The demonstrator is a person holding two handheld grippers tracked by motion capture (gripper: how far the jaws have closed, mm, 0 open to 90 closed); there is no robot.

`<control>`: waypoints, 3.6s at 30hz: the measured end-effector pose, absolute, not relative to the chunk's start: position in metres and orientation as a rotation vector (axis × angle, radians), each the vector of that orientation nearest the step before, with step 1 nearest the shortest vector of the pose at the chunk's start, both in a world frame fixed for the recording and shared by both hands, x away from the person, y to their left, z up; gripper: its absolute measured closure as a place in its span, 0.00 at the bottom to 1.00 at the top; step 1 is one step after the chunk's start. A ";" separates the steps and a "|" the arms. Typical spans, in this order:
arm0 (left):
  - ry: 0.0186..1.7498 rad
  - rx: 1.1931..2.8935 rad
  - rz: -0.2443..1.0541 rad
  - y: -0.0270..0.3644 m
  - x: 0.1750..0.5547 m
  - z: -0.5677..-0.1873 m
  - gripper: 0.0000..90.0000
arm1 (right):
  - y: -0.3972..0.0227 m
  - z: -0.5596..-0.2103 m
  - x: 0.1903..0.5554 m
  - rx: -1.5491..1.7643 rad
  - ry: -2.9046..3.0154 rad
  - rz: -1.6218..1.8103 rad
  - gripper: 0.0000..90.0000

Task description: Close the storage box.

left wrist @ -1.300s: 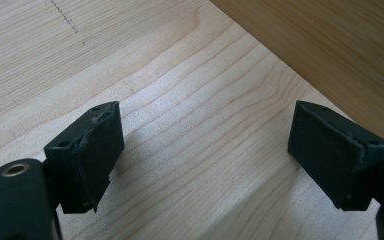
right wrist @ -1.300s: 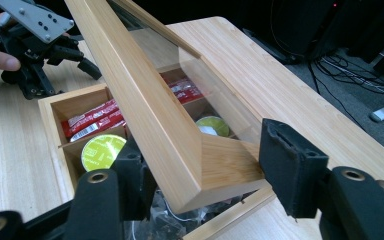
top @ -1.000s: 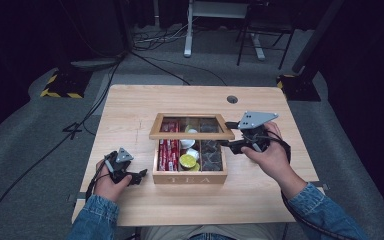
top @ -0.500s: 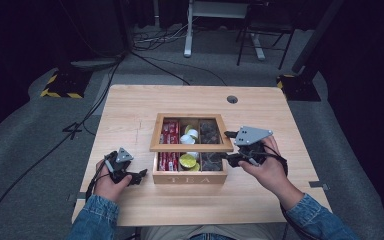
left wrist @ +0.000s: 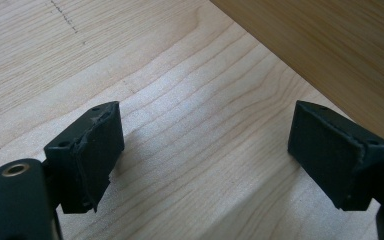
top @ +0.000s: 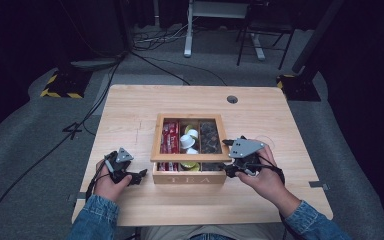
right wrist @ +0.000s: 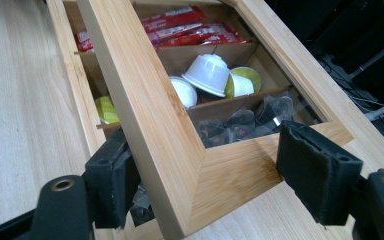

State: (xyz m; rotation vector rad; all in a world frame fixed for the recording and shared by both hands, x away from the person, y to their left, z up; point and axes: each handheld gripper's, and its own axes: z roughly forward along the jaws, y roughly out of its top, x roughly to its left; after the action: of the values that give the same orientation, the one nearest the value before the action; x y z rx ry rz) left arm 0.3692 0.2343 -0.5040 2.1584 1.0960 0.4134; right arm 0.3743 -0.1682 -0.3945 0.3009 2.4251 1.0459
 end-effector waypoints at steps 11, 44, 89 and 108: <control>1.096 2.158 0.413 0.234 0.369 -0.504 0.17 | -0.166 -0.402 0.371 0.295 2.450 1.036 0.28; 1.100 2.157 0.411 0.234 0.369 -0.504 0.17 | -0.156 -0.417 0.365 0.234 2.574 0.993 0.28; 1.098 2.156 0.417 0.250 0.361 -0.504 0.17 | -0.304 -0.371 0.394 0.835 2.354 1.209 0.17; 1.101 2.158 0.417 0.250 0.361 -0.504 0.17 | -0.366 -0.422 0.396 1.115 2.300 1.122 0.18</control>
State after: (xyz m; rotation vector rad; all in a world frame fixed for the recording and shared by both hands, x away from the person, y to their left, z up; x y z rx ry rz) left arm 0.3609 0.2500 -0.5039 2.1576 1.1006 0.4169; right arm 0.3963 -0.3659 -0.4222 1.1150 2.2997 1.1221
